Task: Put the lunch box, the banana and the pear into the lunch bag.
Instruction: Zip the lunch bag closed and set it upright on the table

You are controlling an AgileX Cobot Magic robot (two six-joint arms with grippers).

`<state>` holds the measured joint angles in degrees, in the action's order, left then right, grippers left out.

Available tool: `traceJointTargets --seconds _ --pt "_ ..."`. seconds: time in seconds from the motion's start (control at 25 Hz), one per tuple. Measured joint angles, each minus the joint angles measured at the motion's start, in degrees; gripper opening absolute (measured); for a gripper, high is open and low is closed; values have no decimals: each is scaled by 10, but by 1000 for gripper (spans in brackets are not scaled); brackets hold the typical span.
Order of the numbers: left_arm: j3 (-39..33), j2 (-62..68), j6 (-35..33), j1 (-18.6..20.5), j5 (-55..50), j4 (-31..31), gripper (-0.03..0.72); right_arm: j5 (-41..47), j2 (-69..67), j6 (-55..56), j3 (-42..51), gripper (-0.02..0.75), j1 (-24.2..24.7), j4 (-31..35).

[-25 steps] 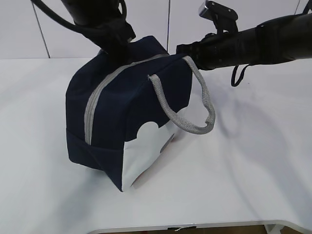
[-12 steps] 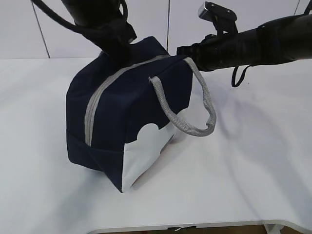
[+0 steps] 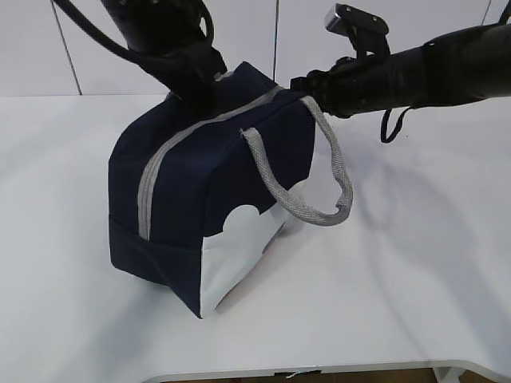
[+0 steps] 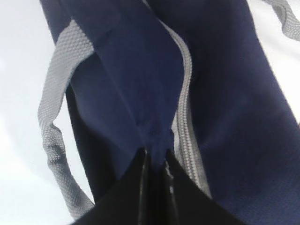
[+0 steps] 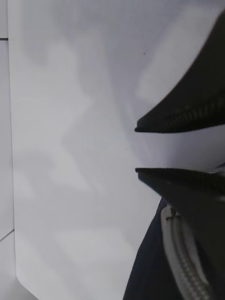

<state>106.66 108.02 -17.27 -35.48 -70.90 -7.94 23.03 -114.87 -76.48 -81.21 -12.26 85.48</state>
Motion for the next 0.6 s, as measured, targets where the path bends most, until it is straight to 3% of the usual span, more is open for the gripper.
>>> traceJointTargets --seconds 0.12,0.28,0.48,0.6 --pt "0 0 0 0 -2 0 -2 0 5 -1 0 386 3 -1" --pt "0 0 1 0 -3 0 46 0 41 -3 0 426 3 -1" --pt "0 0 4 0 -4 6 237 4 94 -3 0 443 3 -19" --pt "0 0 11 0 -4 19 321 27 118 -3 -2 442 3 -101"
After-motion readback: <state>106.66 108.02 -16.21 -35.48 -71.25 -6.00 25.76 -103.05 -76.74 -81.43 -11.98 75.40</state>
